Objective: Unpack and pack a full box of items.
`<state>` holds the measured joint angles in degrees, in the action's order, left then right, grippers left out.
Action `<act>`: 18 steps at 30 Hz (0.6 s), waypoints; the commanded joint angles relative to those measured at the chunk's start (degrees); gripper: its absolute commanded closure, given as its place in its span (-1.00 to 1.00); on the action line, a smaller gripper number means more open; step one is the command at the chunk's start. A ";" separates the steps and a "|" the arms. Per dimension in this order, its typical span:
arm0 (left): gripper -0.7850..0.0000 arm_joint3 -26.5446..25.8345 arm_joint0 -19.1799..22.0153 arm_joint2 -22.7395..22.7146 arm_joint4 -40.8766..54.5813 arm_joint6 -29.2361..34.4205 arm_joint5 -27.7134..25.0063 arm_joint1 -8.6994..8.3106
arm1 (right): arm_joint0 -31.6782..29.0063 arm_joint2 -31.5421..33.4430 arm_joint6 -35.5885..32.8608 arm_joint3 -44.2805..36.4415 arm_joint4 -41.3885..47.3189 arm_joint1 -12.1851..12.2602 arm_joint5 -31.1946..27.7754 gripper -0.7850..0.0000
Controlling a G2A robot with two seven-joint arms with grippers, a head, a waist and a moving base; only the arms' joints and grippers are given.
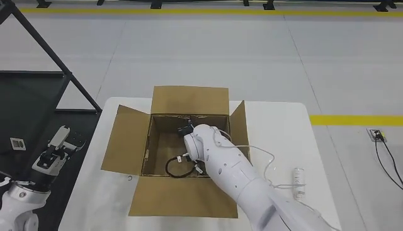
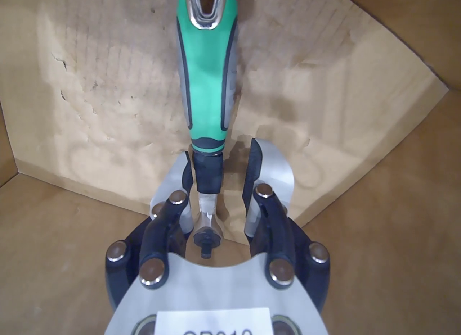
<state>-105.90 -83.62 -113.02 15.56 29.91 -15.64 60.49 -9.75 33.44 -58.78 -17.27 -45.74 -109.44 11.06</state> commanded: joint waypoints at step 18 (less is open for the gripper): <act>-1.00 0.00 0.00 0.00 0.00 0.00 0.00 0.00 | 1.75 1.63 1.81 3.80 1.02 -1.53 -2.41 1.00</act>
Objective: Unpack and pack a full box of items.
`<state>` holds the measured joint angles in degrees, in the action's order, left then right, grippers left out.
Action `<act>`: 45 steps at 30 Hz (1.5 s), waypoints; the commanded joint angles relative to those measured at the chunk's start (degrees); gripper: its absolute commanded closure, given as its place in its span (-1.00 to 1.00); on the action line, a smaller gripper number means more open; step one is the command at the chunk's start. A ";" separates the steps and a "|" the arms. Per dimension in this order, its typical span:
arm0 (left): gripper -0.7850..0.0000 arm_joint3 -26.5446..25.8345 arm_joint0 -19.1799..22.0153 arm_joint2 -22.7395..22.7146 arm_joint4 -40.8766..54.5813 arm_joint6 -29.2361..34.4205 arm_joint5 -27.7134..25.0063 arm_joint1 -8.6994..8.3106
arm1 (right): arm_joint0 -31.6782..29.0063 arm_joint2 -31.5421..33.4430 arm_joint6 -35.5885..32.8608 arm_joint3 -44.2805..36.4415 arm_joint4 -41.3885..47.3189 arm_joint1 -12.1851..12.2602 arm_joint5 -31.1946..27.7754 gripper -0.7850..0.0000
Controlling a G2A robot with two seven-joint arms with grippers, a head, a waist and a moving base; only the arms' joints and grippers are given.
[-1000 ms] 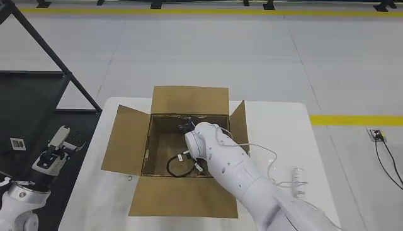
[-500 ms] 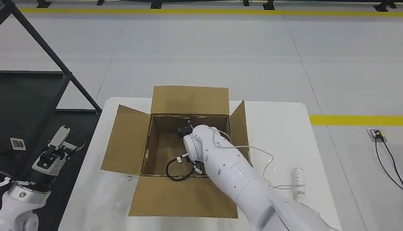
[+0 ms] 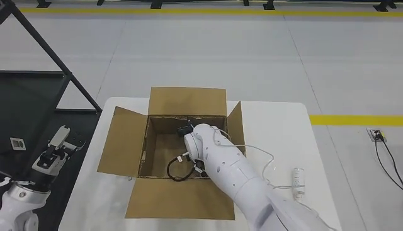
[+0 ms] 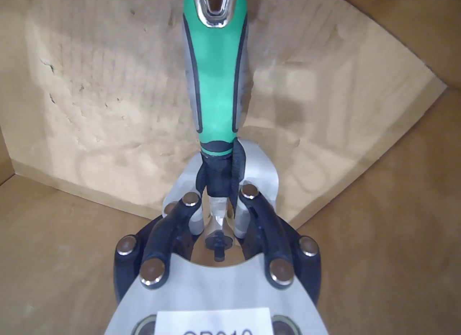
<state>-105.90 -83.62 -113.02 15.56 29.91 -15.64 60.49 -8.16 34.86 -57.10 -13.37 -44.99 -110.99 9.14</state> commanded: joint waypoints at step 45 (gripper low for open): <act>-1.00 0.00 0.00 0.00 0.00 0.00 0.00 0.00 | -43.11 30.15 -4.96 -94.76 -18.15 19.81 -14.11 1.00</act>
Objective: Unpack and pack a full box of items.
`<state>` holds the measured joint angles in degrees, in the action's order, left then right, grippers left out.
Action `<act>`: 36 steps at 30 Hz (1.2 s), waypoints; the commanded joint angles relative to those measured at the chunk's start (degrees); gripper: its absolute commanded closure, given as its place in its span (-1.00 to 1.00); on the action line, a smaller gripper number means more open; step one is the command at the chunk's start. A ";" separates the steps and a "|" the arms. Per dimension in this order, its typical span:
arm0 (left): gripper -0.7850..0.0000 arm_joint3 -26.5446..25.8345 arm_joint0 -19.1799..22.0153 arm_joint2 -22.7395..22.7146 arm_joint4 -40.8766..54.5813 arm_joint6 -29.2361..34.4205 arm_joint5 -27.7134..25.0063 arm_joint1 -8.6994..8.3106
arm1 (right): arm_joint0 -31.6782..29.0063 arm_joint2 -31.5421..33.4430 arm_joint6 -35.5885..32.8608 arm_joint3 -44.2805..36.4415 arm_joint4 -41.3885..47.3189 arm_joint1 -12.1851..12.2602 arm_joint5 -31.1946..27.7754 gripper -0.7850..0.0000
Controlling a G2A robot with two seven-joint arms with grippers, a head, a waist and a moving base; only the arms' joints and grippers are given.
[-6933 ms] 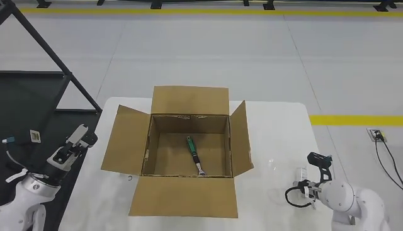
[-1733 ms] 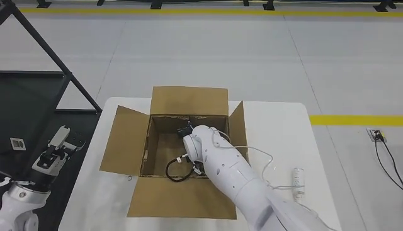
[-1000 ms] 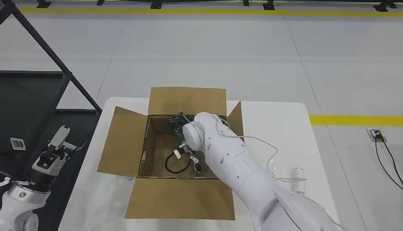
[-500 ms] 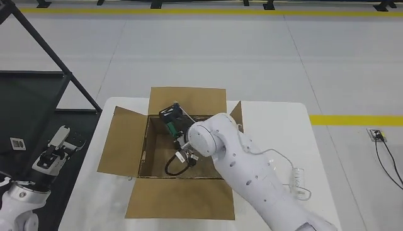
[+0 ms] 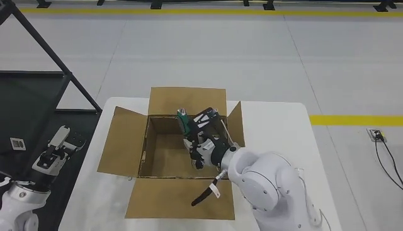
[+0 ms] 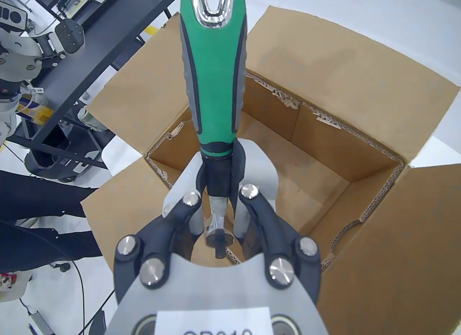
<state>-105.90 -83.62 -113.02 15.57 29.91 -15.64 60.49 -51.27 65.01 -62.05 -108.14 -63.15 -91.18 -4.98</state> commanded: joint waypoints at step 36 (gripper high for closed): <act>-1.00 0.00 0.00 0.00 0.00 0.00 0.00 0.00 | -24.81 38.69 3.31 -24.66 17.95 4.07 13.64 1.00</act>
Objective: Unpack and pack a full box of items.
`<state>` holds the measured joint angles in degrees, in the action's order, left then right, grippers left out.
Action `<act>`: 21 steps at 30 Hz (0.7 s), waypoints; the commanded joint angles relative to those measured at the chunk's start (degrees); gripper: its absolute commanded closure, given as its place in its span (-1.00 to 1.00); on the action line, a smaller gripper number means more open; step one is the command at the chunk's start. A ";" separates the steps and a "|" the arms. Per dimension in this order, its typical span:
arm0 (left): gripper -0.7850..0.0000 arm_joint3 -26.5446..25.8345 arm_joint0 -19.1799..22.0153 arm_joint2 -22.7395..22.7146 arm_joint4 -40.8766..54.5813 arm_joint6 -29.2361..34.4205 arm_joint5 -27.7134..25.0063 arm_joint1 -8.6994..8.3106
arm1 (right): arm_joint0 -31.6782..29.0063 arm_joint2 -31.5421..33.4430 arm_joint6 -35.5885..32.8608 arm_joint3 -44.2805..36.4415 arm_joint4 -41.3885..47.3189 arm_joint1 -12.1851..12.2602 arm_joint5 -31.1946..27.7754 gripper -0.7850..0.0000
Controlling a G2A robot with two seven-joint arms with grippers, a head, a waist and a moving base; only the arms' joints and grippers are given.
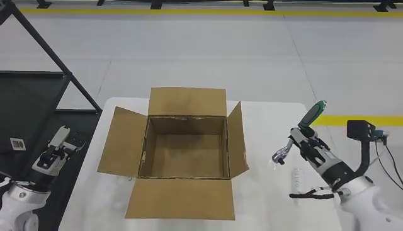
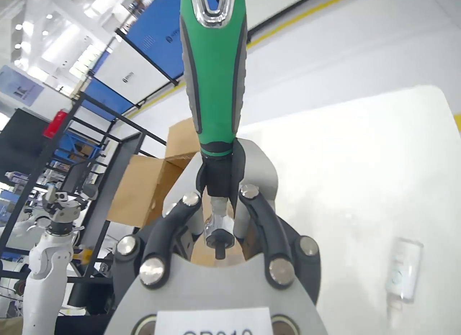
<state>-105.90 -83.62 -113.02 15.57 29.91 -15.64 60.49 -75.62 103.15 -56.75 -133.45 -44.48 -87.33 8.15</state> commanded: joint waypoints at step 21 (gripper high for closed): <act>-1.00 0.00 0.00 0.00 0.00 0.00 0.00 0.00 | 0.03 0.14 -20.79 10.62 -11.39 2.67 1.11 1.00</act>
<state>-105.90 -83.62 -113.02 15.57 29.91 -15.64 60.49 -75.59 103.28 -77.53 -122.84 -55.87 -84.66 9.26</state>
